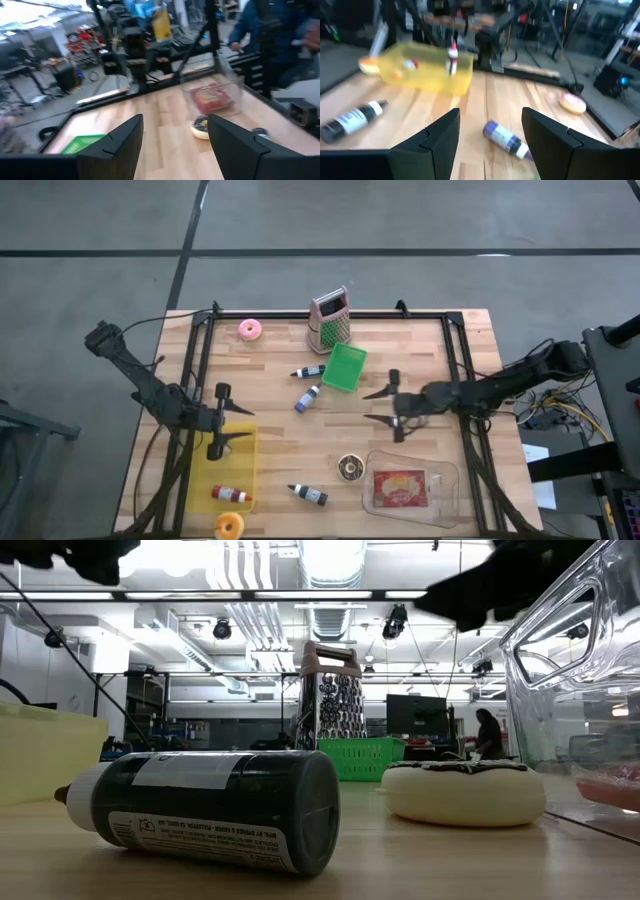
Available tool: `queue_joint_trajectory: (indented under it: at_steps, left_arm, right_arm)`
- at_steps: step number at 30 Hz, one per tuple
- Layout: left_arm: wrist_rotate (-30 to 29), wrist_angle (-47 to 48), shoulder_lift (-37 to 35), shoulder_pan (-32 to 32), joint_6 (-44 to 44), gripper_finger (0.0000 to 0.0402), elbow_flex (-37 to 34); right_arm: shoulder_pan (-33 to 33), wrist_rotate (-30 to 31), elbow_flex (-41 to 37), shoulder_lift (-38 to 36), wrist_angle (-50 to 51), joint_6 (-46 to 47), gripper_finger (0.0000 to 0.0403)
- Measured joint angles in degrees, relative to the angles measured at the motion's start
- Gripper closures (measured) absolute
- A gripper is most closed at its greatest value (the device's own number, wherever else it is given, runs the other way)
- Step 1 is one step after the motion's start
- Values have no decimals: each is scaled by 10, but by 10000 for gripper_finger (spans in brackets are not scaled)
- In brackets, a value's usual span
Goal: Pick & Place Food Item
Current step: Put the violet ink bottle into the yellow bin
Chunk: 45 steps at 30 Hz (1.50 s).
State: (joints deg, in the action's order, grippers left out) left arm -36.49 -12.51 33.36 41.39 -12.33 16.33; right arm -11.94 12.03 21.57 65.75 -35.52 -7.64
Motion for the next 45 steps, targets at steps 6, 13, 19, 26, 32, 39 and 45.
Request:
queue_joint_trajectory:
  at_steps: [6,13,19,26,32,39,45]
  left_arm:
    - [-34,-1,-89,-2,-48,177,-38]
    - [-64,5,-181,-2,-72,177,-71]
    - [-116,14,-238,-3,-73,177,-98]
    - [-140,23,-273,-4,-70,177,-108]
    - [-155,45,-278,-4,-54,177,-111]
    - [-177,66,-278,-4,-40,177,-111]
    - [-189,76,-279,-4,-35,177,-111]
  right_arm:
    - [51,-58,97,129,57,-11,196]
    - [120,-153,207,235,165,-34,196]
    - [138,-168,315,294,293,-93,196]
    - [155,-207,459,393,445,-127,196]
    - [167,-211,547,460,523,-158,196]
    - [174,-211,602,510,566,-183,196]
    - [179,-211,610,521,567,-189,196]
